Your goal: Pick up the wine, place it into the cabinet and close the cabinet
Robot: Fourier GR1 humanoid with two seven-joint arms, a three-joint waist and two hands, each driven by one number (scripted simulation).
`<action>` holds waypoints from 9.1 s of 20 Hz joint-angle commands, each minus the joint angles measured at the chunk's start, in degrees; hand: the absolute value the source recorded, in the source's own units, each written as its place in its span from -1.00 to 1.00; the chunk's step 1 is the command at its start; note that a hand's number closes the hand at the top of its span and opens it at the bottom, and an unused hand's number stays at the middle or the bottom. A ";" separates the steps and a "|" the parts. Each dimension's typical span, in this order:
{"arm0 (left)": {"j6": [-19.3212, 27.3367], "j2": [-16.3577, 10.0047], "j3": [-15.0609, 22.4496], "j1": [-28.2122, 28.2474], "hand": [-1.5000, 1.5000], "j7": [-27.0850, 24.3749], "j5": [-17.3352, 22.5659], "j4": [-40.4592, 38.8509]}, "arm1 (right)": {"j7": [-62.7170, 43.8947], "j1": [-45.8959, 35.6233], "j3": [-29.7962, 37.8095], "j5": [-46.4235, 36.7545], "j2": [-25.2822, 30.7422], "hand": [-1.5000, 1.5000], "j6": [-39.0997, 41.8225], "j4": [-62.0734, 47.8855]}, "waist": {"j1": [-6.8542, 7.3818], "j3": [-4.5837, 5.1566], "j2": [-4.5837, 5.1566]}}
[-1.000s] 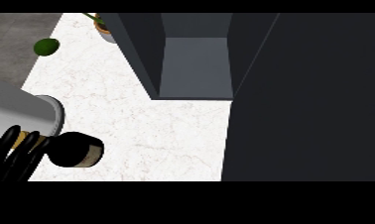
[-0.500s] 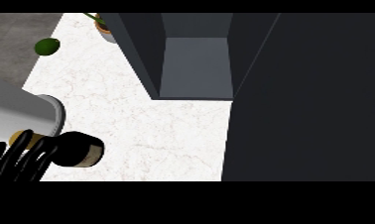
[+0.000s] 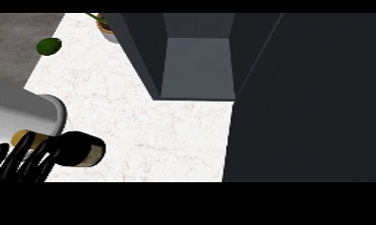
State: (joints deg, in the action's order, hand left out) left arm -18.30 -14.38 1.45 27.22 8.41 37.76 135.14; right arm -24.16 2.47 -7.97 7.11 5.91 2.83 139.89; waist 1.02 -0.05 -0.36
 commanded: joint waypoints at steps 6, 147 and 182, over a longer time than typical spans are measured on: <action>5.38 -1.37 -5.58 1.11 -1.00 4.46 6.30 11.44 | -4.87 -0.17 -4.47 -2.32 -0.74 -1.00 -1.55 4.83 | -0.48 0.05 0.10; 22.13 14.38 14.68 -30.85 1.00 -32.29 -6.60 -61.33 | -9.37 -7.53 1.55 -0.52 -3.87 -1.00 3.16 1.51 | -1.02 0.05 0.31; 30.87 14.38 26.37 -65.40 1.00 -49.03 23.54 -101.22 | -9.97 -9.87 7.60 6.13 -1.58 -1.00 5.08 -0.54 | -2.04 0.07 0.56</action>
State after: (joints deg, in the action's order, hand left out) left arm 14.98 0.00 29.87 -34.42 -41.52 59.65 38.67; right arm -32.98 -7.00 -2.67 9.84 2.97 7.24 137.86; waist -1.00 0.04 0.17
